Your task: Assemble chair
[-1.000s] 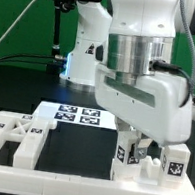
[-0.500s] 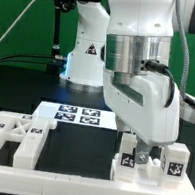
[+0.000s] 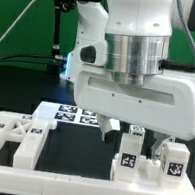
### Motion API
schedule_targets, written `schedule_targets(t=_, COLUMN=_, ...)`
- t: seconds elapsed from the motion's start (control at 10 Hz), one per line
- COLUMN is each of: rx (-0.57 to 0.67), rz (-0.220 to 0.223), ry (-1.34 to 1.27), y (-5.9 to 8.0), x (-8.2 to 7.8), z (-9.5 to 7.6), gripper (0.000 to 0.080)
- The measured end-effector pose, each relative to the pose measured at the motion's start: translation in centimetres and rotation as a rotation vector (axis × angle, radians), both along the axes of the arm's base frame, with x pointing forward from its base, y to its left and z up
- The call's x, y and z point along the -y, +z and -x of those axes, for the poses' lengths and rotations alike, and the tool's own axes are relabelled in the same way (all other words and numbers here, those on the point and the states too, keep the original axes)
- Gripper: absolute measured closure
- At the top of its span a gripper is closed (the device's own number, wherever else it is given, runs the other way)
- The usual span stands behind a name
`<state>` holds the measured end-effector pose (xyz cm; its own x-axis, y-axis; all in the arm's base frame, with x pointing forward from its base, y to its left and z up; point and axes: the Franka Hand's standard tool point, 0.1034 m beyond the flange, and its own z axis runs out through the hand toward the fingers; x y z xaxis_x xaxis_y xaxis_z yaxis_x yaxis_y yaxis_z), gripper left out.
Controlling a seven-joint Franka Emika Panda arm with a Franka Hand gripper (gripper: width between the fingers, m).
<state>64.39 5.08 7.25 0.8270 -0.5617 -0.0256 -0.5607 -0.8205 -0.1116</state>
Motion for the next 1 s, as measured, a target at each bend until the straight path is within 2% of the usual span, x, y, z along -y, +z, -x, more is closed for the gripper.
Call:
schedule_targets(t=0.2, rx=0.072, rz=0.064, ry=0.240, y=0.30, x=0.00, z=-0.89, gripper=0.0151)
schedule_targets(t=0.3, rx=0.066, rz=0.058, ry=0.210, y=0.21, x=0.06, z=-0.78, gripper=0.0151)
schedule_targets(t=0.4, rx=0.065, rz=0.058, ry=0.201, y=0.21, x=0.12, z=-0.79, gripper=0.0245)
schedule_targets(t=0.5, rx=0.061, rz=0.054, ry=0.150, y=0.21, x=0.08, z=-0.78, gripper=0.0439)
schedule_targets(t=0.6, rx=0.056, rz=0.050, ry=0.090, y=0.21, x=0.10, z=-0.78, gripper=0.0439)
schedule_targets(t=0.7, rx=0.050, rz=0.047, ry=0.020, y=0.20, x=0.20, z=-0.77, gripper=0.0514)
schedule_targets(t=0.9, rx=0.035, rz=0.036, ry=-0.108, y=0.14, x=0.35, z=-0.71, gripper=0.0514)
schedule_targets(t=1.0, rx=-0.016, rz=-0.003, ry=-0.286, y=0.08, x=0.84, z=-0.32, gripper=0.0514)
